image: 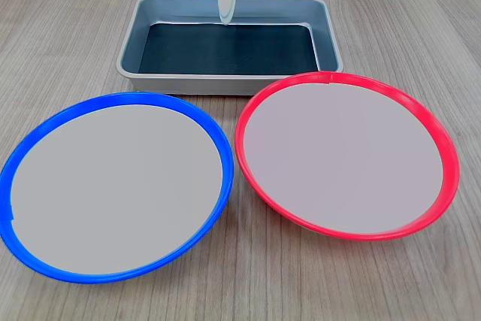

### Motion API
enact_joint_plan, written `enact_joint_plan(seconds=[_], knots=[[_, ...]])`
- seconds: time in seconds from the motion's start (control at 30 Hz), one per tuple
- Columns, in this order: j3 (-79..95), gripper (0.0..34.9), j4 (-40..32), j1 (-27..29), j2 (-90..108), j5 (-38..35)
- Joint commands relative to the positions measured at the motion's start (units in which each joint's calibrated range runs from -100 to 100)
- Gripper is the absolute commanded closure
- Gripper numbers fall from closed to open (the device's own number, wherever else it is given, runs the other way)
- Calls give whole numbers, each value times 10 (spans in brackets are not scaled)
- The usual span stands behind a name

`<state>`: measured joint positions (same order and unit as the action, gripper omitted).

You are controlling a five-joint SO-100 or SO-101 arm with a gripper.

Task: Lift the stacked dish and set it down on the table.

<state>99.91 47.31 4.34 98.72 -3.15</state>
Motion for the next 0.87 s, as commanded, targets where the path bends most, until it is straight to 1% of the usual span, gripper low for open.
enact_joint_plan(seconds=[0.0,0.83], knots=[[1,346,2,-8,3,-4],[1,346,2,-11,3,-6]])
